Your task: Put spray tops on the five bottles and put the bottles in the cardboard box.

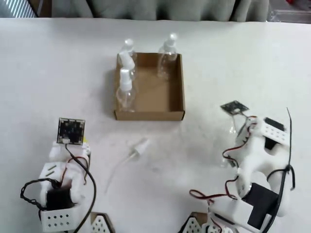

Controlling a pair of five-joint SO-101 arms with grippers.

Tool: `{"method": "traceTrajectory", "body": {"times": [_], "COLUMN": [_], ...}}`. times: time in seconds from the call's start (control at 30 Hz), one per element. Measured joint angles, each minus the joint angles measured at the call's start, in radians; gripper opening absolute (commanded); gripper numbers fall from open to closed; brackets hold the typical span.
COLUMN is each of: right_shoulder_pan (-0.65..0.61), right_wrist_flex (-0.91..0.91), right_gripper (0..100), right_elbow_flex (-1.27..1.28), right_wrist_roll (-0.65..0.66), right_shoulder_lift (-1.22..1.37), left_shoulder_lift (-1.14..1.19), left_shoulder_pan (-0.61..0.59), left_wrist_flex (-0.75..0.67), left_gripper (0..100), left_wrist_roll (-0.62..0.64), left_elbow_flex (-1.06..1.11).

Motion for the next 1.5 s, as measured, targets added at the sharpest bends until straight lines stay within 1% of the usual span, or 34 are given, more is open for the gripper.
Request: {"method": "traceTrajectory", "body": {"times": [0.17,0.3,0.5,0.67,0.8,0.93,1.0,1.1,1.23,1.5], "right_shoulder_pan": [-0.092,-0.176,-0.295,-0.296,-0.279,-0.255,-0.256,-0.258,-0.256,-0.249], "right_wrist_flex": [-0.080,-0.104,-0.199,-0.172,-0.135,-0.135,-0.175,-0.316,-0.500,-0.535], "right_gripper": [1.7,1.7,1.7,1.6,1.6,1.6,1.6,1.6,1.6,1.6], "right_elbow_flex": [0.000,0.000,0.000,0.000,0.000,0.000,0.000,0.000,-0.015,-0.236], "right_wrist_roll": [-0.133,-0.192,-0.287,-0.285,-0.210,-0.172,-0.169,-0.163,-0.164,-0.163], "right_shoulder_lift": [0.000,0.000,0.000,-0.052,-0.180,-0.328,-0.367,-0.371,-0.262,0.104], "left_shoulder_lift": [0.000,0.000,0.000,0.000,0.000,0.000,0.000,0.000,0.000,0.000], "left_shoulder_pan": [0.000,0.000,0.000,0.000,0.000,0.000,0.000,0.000,0.000,0.000], "left_wrist_flex": [0.000,0.000,0.000,0.000,0.000,0.000,0.000,0.000,0.000,0.000], "left_gripper": [2,2,2,2,2,2,2,2,2,2], "left_wrist_roll": [0.000,0.000,0.000,0.000,0.000,0.000,0.000,0.000,0.000,0.000], "left_elbow_flex": [0.000,0.000,0.000,0.000,0.000,0.000,0.000,0.000,0.000,0.000]}}
